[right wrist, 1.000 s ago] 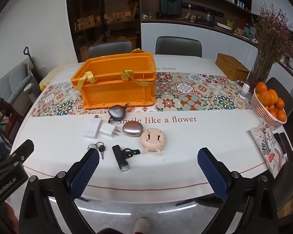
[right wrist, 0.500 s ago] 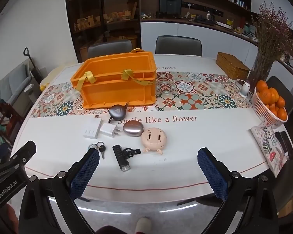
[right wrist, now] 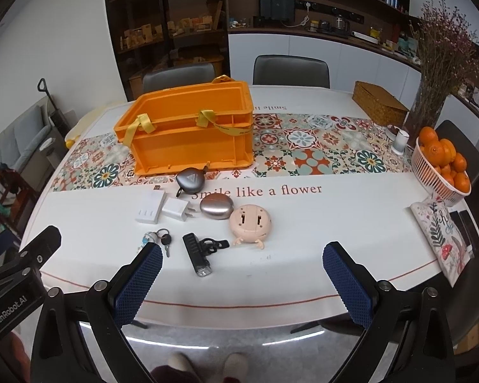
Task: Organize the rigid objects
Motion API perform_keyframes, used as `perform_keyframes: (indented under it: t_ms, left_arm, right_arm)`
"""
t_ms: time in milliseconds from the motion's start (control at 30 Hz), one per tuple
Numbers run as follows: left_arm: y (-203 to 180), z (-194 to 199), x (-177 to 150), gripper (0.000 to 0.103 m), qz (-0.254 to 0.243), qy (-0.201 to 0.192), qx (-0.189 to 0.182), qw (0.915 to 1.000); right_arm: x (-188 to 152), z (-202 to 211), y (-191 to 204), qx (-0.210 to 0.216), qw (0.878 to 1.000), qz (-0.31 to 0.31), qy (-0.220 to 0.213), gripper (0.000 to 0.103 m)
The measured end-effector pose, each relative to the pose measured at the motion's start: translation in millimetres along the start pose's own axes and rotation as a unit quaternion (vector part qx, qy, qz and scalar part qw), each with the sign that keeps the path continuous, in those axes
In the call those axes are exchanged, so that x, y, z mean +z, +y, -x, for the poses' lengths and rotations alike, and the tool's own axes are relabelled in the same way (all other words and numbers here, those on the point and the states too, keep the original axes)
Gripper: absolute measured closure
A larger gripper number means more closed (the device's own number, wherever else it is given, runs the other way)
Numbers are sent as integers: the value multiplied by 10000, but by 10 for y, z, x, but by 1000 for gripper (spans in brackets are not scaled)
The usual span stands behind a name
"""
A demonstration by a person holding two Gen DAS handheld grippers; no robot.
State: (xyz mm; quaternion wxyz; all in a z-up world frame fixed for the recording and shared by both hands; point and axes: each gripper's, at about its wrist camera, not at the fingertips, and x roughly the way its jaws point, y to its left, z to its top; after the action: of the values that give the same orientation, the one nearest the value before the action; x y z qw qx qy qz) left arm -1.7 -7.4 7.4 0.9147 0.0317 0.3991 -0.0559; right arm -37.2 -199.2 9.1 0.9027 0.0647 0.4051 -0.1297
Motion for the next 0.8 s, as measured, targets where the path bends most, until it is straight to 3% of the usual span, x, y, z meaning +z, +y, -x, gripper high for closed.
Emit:
perform_keyframes:
  t_ms: [800]
  left_arm:
    - [5,-24,59,0,-13,-37,-52,10000]
  right_arm:
    - [57,-11,21,8,10000,-26,-58,2]
